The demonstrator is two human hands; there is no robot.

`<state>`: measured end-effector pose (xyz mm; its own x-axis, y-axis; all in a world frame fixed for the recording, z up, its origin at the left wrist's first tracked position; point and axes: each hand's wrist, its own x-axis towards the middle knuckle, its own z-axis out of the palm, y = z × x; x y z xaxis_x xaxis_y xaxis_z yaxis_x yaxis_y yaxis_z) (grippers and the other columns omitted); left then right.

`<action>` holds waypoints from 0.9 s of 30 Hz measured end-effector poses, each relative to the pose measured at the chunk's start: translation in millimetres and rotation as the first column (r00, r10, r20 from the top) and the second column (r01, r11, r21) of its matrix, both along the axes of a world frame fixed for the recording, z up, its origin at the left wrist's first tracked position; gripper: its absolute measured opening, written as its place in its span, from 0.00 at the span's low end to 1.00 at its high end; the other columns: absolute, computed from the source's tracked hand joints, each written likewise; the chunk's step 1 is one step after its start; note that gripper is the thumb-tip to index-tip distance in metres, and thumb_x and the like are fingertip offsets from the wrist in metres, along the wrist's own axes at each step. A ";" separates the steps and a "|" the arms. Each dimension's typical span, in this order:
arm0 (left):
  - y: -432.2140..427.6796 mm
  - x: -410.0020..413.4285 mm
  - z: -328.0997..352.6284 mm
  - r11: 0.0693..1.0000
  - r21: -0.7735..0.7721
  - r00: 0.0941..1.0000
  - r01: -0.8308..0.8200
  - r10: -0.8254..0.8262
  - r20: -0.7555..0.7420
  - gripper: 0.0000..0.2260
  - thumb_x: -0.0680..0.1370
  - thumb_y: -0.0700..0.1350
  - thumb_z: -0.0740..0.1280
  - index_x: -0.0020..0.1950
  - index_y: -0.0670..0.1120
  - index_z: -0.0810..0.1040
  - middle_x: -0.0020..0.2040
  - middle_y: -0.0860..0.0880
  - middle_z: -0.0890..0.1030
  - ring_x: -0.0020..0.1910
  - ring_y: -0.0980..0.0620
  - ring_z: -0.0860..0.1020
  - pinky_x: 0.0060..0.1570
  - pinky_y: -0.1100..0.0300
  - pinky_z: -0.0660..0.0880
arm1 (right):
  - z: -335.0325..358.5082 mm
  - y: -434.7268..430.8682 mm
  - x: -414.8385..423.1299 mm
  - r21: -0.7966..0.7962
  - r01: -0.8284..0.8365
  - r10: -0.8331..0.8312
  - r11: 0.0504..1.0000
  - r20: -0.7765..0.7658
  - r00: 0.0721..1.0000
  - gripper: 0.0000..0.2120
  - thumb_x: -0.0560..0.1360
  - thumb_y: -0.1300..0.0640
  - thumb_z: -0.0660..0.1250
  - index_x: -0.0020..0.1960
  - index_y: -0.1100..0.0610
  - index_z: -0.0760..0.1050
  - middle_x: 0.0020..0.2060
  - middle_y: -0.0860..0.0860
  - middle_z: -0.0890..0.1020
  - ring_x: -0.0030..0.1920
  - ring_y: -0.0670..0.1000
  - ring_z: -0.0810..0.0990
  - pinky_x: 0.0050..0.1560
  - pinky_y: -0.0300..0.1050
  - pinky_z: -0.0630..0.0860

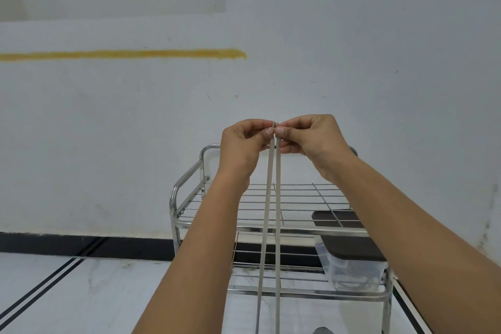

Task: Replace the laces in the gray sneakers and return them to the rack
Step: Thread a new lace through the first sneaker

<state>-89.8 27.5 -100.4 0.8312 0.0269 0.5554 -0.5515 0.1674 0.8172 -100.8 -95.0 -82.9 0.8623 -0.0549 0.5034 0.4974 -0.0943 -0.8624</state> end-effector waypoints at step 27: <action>1.0 1.6 0.9 1.000 0.021 1.000 0.003 -0.002 -0.014 0.04 0.75 0.33 0.66 0.45 0.40 0.80 0.39 0.47 0.81 0.34 0.58 0.79 0.40 0.68 0.78 | -1.6 -2.1 6.5 0.019 -0.030 0.030 0.999 -0.010 0.999 0.02 0.72 0.68 0.69 0.41 0.65 0.79 0.34 0.58 0.80 0.33 0.53 0.81 0.40 0.41 0.82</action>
<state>-88.2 28.5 -99.5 0.8388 0.0133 0.5442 -0.5397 0.1514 0.8281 -94.3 -97.1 -84.4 0.8688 -0.0380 0.4938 0.4911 -0.0633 -0.8688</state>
